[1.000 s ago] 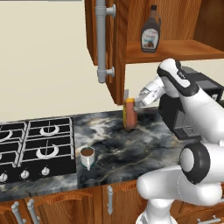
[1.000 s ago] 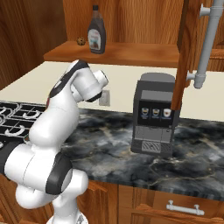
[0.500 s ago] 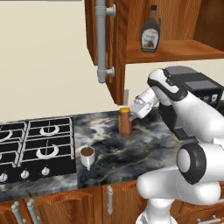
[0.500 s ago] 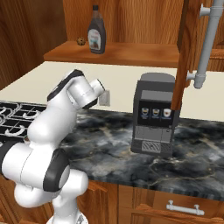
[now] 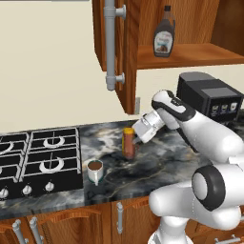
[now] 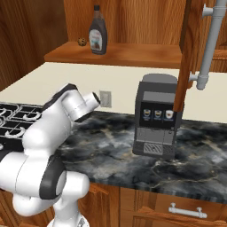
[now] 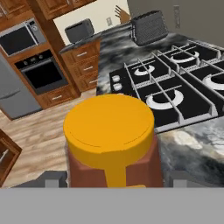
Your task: Pick the syrup bottle and honey bottle from the cabinet and place them next to the mug.
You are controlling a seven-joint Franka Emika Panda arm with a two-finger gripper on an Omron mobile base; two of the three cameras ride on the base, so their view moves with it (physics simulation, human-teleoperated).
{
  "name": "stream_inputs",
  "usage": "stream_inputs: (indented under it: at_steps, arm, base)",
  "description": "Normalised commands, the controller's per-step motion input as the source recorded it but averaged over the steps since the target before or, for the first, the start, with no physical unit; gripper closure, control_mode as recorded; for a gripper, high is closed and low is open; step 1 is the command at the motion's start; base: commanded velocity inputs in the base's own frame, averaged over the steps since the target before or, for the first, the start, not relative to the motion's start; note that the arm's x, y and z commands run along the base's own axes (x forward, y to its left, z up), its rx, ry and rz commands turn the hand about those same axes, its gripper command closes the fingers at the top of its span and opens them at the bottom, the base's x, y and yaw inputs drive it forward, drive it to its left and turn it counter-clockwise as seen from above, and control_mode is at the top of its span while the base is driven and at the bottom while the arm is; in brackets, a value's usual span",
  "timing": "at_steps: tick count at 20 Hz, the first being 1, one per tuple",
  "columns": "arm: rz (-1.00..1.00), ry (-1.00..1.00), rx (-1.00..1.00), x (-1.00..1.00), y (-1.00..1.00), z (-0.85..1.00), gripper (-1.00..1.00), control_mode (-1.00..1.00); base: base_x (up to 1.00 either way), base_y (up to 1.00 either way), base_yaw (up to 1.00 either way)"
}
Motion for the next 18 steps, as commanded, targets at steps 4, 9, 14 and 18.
stream_inputs:
  at_steps: [4,9,14,18]
  arm:
    - [-0.06,-0.04,0.0,0.21,0.23,-0.5,1.0,-1.0]
    - [-0.03,-0.05,0.0,0.28,0.16,-0.48,1.0,-1.0]
    - [0.0,-0.07,0.0,0.26,0.07,-0.36,1.0,-1.0]
    - [0.0,-0.09,0.0,0.14,0.18,-0.24,1.0,-1.0]
  base:
    - [0.0,0.0,0.0]
    - [0.0,0.0,0.0]
    - [0.0,0.0,0.0]
    - [0.0,0.0,0.0]
